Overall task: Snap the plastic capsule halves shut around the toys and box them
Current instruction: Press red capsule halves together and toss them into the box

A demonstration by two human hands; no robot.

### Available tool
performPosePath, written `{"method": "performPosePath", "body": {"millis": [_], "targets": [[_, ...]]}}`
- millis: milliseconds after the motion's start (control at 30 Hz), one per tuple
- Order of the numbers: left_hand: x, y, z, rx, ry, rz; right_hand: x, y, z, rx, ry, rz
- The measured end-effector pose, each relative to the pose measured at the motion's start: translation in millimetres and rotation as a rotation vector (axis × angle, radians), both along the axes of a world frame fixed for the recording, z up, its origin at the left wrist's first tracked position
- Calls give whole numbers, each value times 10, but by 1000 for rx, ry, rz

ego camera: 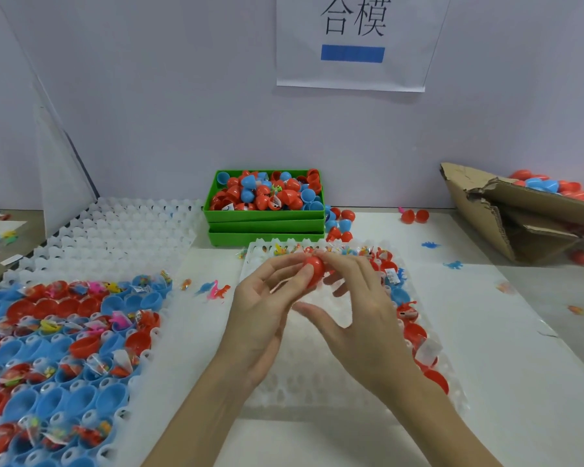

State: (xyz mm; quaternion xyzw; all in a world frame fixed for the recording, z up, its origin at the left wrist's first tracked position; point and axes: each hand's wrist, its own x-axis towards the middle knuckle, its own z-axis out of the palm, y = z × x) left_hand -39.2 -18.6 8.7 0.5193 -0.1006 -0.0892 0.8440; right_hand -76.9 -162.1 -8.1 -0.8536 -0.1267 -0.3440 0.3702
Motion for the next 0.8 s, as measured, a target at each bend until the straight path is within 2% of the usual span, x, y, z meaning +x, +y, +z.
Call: {"method": "performPosePath", "body": {"millis": [133,267,367,500,600,667,800], "targets": [[48,63,-39,435,-444,222,-11,-13,116,543,332,237],[51,25,-134,614,-737,229,-33,-127,205,626,441,175],[68,14,-186,827,-932,272,-15,-178,243,838,437,199],[93,28,-221,1065,-1158,370,212,-545,494,1568,520,337],[103,19,-267,1119,-1202,373,594,-1062,829,1891,401,360],[112,25,-294,1156,-1192,321,860,-1380,1073,1971,251,320],[152,37,-346,1176,-1243,263,1192,-1757,1219,1822,131,201]]}}
